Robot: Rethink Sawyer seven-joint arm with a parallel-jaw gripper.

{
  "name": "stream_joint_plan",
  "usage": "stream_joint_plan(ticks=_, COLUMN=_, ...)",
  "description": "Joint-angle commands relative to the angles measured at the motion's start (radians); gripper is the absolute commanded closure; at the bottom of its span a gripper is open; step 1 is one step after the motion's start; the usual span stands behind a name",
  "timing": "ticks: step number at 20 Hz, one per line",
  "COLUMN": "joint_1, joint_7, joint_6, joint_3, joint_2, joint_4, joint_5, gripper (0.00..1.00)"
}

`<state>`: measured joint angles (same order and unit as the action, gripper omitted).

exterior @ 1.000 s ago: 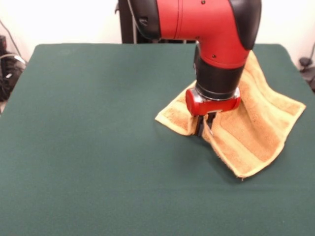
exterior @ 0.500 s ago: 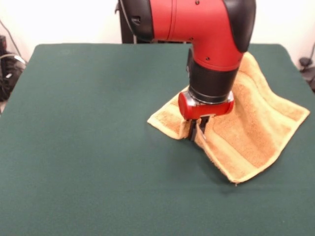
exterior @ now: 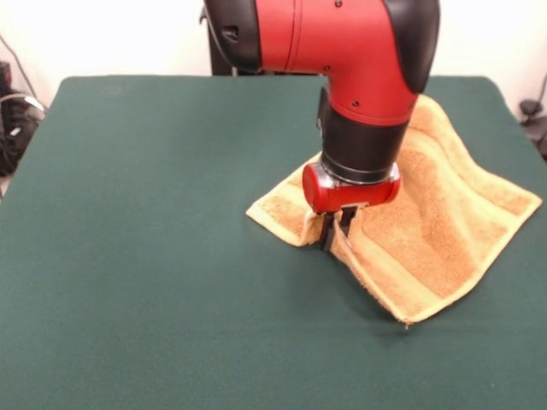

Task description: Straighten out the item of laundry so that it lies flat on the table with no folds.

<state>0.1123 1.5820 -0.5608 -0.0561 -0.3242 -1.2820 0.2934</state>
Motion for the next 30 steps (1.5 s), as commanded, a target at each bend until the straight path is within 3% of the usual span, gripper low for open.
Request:
stream_joint_plan(ticks=1, joint_1=0.022, joint_7=-0.061, joint_6=-0.048, joint_3=-0.070, joint_2=0.020, joint_4=0.032, joint_5=0.052, gripper=1.00)
stream_joint_plan(ticks=30, joint_1=0.059, joint_7=-0.143, joint_6=-0.090, joint_3=-0.094, joint_2=0.020, joint_4=0.071, joint_5=0.079, gripper=1.00)
